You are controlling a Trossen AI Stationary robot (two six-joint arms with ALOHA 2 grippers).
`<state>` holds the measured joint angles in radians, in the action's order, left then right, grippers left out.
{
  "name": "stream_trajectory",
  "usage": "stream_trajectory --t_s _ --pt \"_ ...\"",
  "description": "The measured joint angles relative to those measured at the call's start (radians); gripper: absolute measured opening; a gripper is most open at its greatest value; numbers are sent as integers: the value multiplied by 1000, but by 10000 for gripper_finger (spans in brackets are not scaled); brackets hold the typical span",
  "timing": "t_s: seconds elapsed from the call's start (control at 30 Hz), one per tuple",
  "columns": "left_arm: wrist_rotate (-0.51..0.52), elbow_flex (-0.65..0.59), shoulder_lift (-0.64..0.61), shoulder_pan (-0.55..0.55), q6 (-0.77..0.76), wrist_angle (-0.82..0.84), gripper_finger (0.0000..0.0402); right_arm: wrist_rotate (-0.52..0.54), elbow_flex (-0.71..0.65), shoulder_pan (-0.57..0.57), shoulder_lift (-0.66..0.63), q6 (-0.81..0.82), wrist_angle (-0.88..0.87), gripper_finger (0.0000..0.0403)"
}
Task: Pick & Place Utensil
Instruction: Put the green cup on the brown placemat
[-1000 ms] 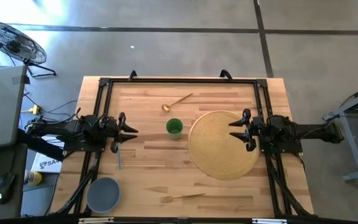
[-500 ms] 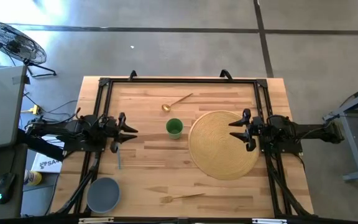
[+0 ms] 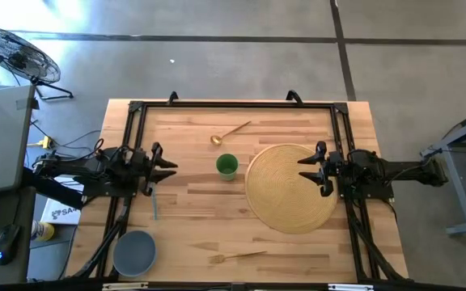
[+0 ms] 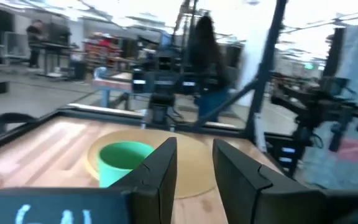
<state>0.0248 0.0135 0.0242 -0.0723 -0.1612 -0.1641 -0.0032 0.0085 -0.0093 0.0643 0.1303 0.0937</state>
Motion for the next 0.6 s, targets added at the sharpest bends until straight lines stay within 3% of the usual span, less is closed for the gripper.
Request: stream_trajectory --t_s 0.2,0.47,0.6 --pt "-14 0 0 0 -52 -22 101 6 0 0 0 0 10 197" --pt "-34 0 0 0 -72 -20 101 78 0 0 1 78 230 197" --pt "-34 0 0 0 -72 -30 101 222 0 0 1 84 336 197"
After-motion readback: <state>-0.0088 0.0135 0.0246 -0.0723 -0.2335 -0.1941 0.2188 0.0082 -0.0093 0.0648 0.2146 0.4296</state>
